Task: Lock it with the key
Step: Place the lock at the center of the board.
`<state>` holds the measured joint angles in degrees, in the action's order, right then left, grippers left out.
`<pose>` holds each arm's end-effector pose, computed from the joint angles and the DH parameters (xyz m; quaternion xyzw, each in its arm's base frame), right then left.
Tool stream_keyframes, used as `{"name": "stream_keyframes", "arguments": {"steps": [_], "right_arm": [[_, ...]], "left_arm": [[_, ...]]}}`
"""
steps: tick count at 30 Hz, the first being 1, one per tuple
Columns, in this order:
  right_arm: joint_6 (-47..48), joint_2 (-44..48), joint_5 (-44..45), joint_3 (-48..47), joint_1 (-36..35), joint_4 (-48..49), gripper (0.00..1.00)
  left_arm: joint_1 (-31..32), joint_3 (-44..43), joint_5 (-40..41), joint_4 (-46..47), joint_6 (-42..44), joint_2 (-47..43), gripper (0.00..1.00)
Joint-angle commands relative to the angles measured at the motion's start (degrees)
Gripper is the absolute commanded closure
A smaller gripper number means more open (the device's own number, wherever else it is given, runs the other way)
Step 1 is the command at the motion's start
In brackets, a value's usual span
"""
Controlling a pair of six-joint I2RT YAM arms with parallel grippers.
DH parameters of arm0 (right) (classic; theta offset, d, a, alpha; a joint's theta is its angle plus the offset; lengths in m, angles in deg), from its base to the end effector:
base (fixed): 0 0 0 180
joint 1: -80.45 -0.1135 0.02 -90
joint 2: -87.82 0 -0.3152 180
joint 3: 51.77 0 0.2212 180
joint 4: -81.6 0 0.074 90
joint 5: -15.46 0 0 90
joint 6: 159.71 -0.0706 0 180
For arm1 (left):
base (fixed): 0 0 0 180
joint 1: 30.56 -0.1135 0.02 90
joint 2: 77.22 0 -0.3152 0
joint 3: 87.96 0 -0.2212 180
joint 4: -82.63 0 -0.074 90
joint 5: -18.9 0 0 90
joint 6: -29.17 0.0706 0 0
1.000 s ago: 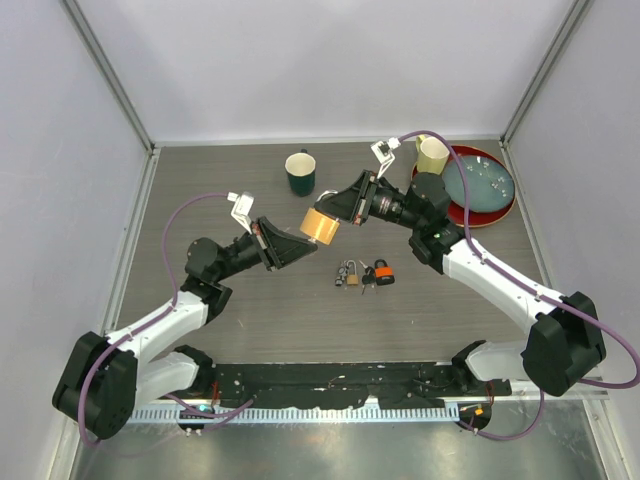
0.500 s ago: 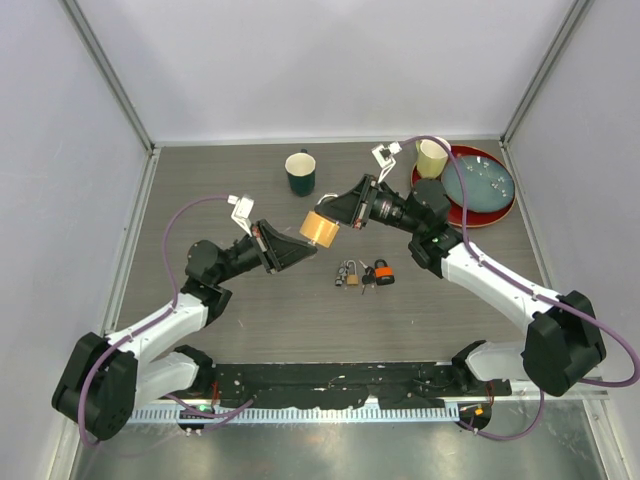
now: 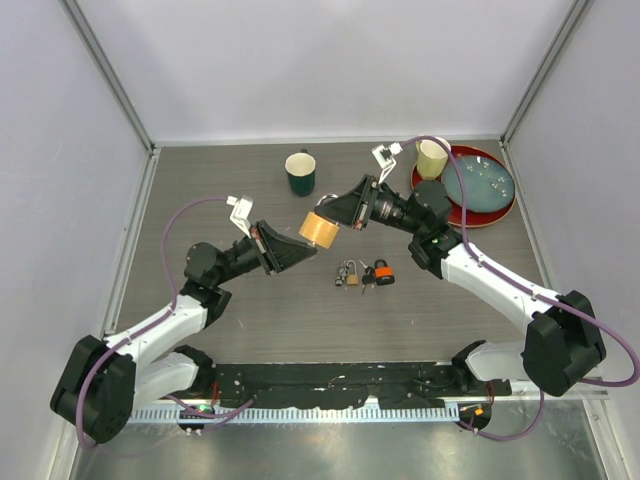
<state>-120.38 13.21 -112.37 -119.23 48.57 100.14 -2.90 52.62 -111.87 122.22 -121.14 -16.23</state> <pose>0.2175 0.1863 0.4155 -0.1496 0.6322 0.6372 0.4147 0.1505 -0.1309 0.3473 0.1156 0.6079 -0.6740 0.4036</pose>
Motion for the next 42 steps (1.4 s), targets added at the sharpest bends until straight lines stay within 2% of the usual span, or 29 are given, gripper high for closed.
{"name": "stream_keyframes", "arguments": {"steps": [1,16,28,34,42], "right_arm": [[-1.88,5.00,2.84,-1.63,1.29,13.00,0.99],[-0.22,6.05,1.79,-2.15,2.00,11.77,0.99],[0.84,5.61,1.52,-2.68,2.17,10.19,0.99],[3.38,5.09,0.56,-3.56,2.17,5.80,0.99],[11.20,3.59,-1.02,-4.00,2.61,-7.29,0.99]], "left_arm": [[0.20,1.97,-3.78,0.83,0.81,-1.49,1.00],[0.20,3.11,-3.08,-3.83,2.48,-5.88,1.00],[0.20,2.24,-2.91,-5.85,3.80,-5.71,1.00],[0.20,1.54,-2.82,-7.25,5.47,-5.27,1.00],[0.20,0.39,-2.29,-15.60,10.74,-6.76,1.00]]}}
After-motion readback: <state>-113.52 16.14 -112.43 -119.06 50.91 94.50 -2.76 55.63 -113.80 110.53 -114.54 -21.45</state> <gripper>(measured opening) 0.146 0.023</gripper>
